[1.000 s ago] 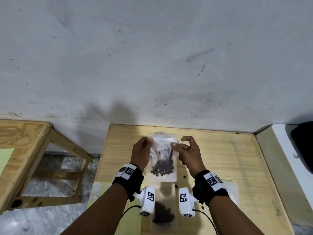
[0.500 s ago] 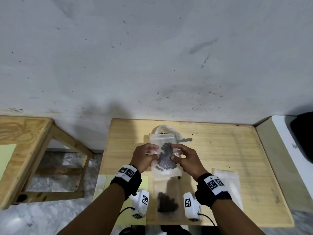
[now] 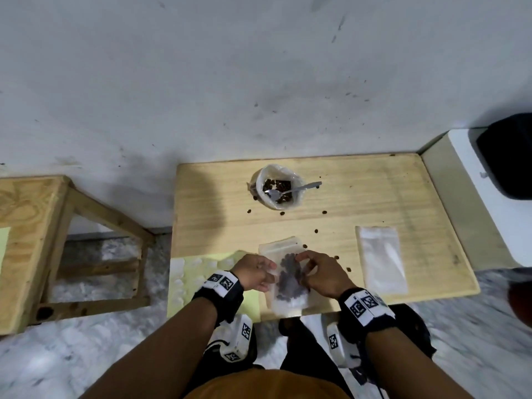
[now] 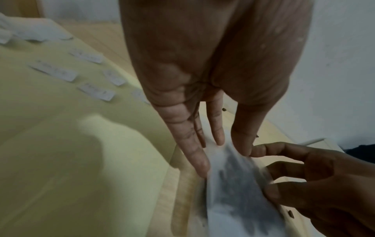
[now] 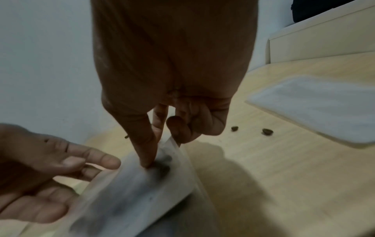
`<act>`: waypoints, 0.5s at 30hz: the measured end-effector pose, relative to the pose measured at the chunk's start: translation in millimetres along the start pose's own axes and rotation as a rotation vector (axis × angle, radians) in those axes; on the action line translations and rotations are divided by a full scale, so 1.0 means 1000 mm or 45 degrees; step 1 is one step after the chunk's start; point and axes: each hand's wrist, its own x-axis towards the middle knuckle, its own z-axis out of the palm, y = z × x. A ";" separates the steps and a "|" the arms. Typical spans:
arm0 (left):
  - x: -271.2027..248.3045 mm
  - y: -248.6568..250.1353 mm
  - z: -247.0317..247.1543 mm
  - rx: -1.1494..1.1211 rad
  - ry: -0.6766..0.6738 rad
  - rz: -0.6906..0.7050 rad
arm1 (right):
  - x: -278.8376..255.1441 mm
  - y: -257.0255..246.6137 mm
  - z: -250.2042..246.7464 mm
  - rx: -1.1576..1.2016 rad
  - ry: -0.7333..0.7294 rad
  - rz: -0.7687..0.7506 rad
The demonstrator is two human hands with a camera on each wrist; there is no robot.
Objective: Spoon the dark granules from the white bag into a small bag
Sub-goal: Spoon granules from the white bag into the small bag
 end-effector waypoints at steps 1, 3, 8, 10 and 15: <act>0.002 -0.003 0.002 0.017 0.006 -0.006 | -0.001 0.002 0.005 -0.009 0.024 0.007; 0.002 -0.006 0.006 0.036 0.013 -0.022 | -0.004 0.007 0.014 -0.047 0.074 -0.002; 0.001 -0.003 0.006 0.411 0.143 -0.031 | -0.003 0.017 0.026 -0.190 0.133 -0.075; 0.003 -0.001 0.004 0.682 0.305 0.074 | -0.002 0.023 0.023 -0.161 0.160 -0.083; 0.006 0.025 0.027 0.604 0.538 0.330 | -0.006 0.047 -0.016 0.135 0.343 -0.057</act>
